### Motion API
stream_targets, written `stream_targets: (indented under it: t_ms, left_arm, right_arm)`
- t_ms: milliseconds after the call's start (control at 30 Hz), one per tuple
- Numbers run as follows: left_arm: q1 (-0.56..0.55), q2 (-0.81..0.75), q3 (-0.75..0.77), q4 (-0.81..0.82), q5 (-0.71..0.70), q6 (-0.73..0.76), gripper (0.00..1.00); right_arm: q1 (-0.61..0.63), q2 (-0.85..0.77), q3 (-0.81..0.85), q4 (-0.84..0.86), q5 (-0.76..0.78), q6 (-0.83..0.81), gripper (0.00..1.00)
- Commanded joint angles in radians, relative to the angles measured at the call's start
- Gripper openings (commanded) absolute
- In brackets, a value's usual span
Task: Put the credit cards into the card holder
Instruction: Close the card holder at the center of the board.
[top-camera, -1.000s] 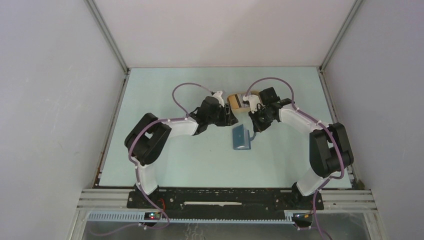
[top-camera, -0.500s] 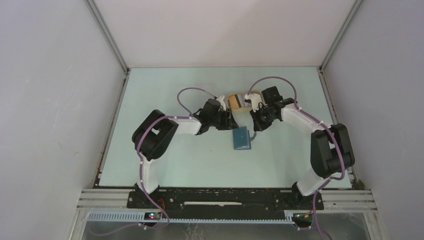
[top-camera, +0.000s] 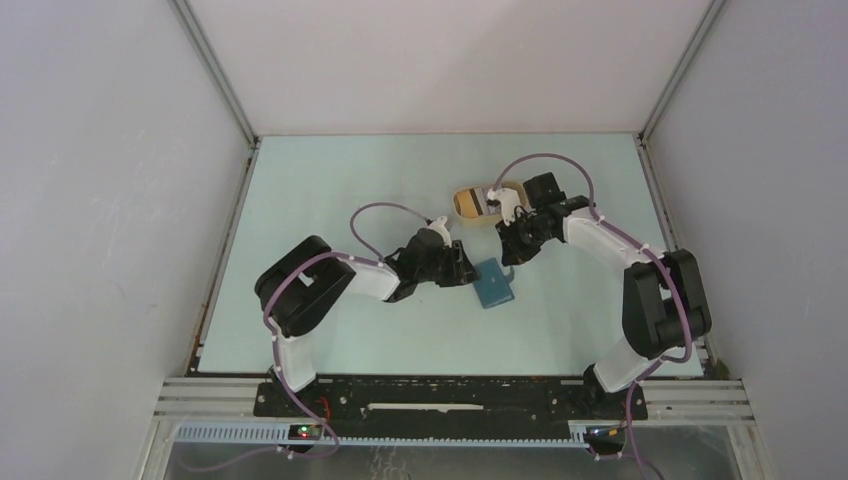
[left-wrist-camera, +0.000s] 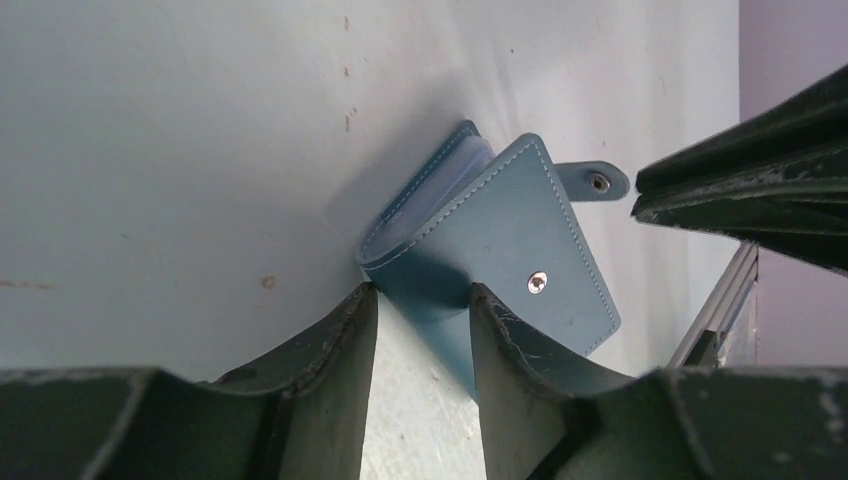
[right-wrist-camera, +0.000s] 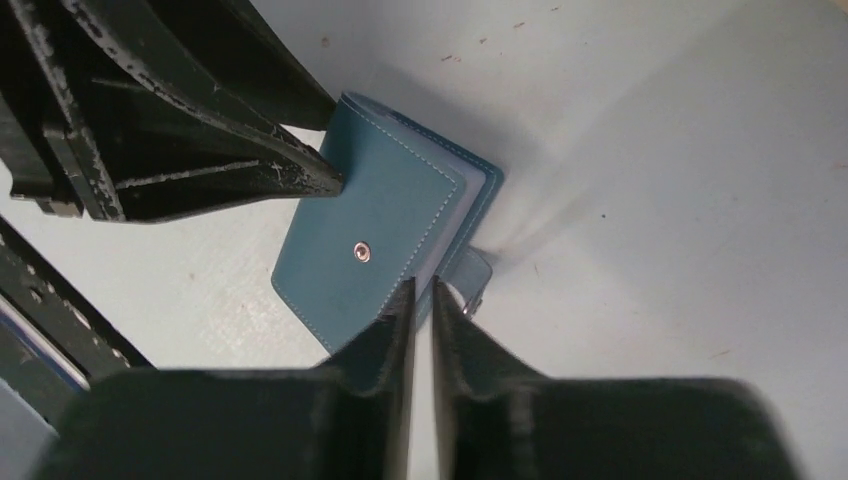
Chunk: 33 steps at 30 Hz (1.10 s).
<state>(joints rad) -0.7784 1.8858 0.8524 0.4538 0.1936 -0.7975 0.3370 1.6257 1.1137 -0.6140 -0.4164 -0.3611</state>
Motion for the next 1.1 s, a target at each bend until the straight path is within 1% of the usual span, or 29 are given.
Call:
stream_targets:
  t_ms: [0, 67, 100, 200, 267, 633, 900, 1067]
  left_arm:
    - [-0.037, -0.040, -0.057, 0.074, -0.048, -0.066, 0.44]
    - [-0.053, -0.037, -0.060, 0.095, -0.054, -0.078, 0.44]
    - [-0.062, -0.034, -0.058, 0.100, -0.056, -0.082, 0.44]
    - [-0.080, -0.022, -0.051, 0.106, -0.060, -0.089, 0.44]
    - [-0.086, -0.017, -0.050, 0.113, -0.063, -0.095, 0.44]
    - [-0.091, -0.010, -0.047, 0.122, -0.056, -0.095, 0.44]
    - [-0.094, -0.008, -0.047, 0.128, -0.054, -0.095, 0.44]
    - [-0.096, -0.010, -0.049, 0.133, -0.053, -0.094, 0.44]
  right_arm:
    - [-0.050, -0.083, 0.027, -0.045, -0.078, 0.021, 0.31]
    - [-0.061, -0.096, 0.005, -0.025, -0.036, 0.032, 0.45]
    - [-0.064, -0.094, -0.002, -0.021, -0.009, 0.035, 0.49]
    - [-0.070, -0.071, 0.000, -0.023, 0.030, 0.038, 0.53]
    - [-0.073, -0.056, 0.001, -0.030, 0.039, 0.036, 0.53]
    - [-0.085, 0.007, 0.011, -0.089, 0.052, 0.003, 0.45]
    - [-0.084, 0.041, 0.022, -0.082, 0.063, 0.003, 0.32]
    - [-0.085, 0.051, 0.022, -0.077, 0.069, 0.004, 0.28]
